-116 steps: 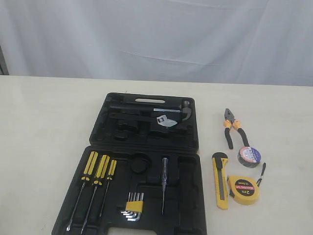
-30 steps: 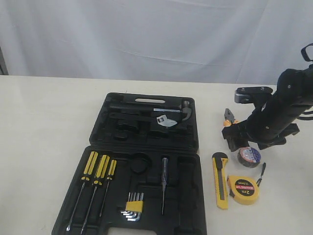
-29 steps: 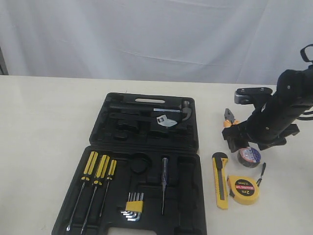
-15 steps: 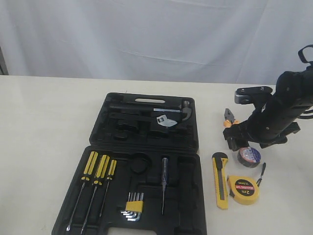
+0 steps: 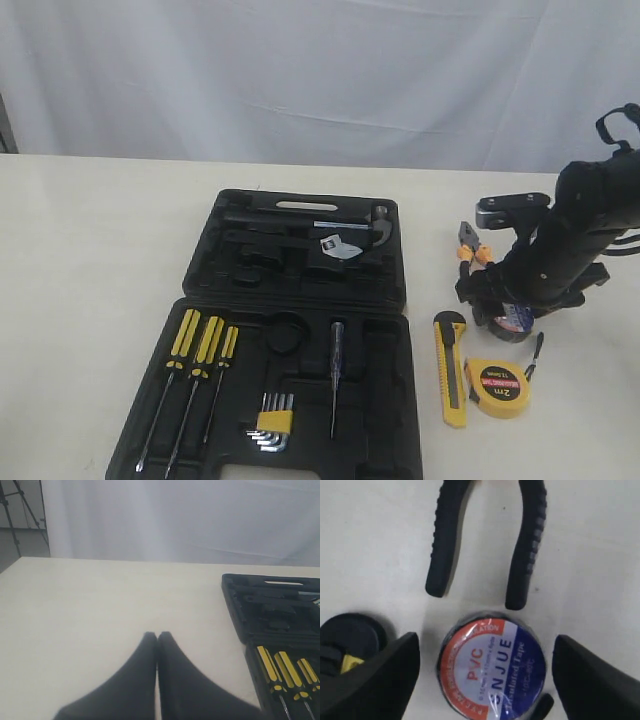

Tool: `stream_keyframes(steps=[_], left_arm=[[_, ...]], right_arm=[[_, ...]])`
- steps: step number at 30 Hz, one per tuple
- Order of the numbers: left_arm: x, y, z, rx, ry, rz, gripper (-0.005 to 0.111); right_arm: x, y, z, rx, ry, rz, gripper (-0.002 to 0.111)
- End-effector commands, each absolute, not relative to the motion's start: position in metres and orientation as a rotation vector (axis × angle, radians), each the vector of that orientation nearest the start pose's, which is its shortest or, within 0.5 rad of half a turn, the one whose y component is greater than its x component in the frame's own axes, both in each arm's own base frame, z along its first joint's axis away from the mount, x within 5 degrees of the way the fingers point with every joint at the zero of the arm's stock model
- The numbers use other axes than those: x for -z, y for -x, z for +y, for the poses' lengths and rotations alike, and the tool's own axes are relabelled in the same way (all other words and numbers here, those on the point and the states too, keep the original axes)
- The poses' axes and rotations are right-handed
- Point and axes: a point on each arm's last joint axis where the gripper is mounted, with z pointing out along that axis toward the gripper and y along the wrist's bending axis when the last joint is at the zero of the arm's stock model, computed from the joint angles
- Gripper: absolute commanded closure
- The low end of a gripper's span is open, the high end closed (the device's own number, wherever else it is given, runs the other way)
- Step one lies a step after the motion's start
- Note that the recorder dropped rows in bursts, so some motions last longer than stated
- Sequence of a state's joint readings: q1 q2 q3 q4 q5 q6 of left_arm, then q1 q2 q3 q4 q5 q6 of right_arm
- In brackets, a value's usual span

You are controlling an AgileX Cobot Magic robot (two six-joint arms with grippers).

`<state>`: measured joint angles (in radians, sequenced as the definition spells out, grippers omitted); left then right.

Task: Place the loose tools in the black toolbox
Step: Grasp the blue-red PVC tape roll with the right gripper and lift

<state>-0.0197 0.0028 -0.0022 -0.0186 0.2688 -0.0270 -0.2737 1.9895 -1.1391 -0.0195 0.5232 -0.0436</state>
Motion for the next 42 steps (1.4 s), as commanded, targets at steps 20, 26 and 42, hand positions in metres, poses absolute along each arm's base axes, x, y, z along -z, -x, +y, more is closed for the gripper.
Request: stream_keyframes(steps=[20, 26, 42], left_arm=[[-0.189, -0.055, -0.002, 0.055, 0.018, 1.752, 0.107], [-0.189, -0.055, -0.002, 0.055, 0.018, 1.752, 0.107], [-0.189, -0.055, -0.002, 0.055, 0.018, 1.752, 0.107]], right_arm=[[-0.106, -0.35, -0.101, 0.066, -0.335, 2.964, 0.072], [-0.113, -0.348, -0.1, 0.064, -0.36, 2.964, 0.083], [-0.243, -0.299, -0.082, 0.085, -0.311, 2.897, 0.083]])
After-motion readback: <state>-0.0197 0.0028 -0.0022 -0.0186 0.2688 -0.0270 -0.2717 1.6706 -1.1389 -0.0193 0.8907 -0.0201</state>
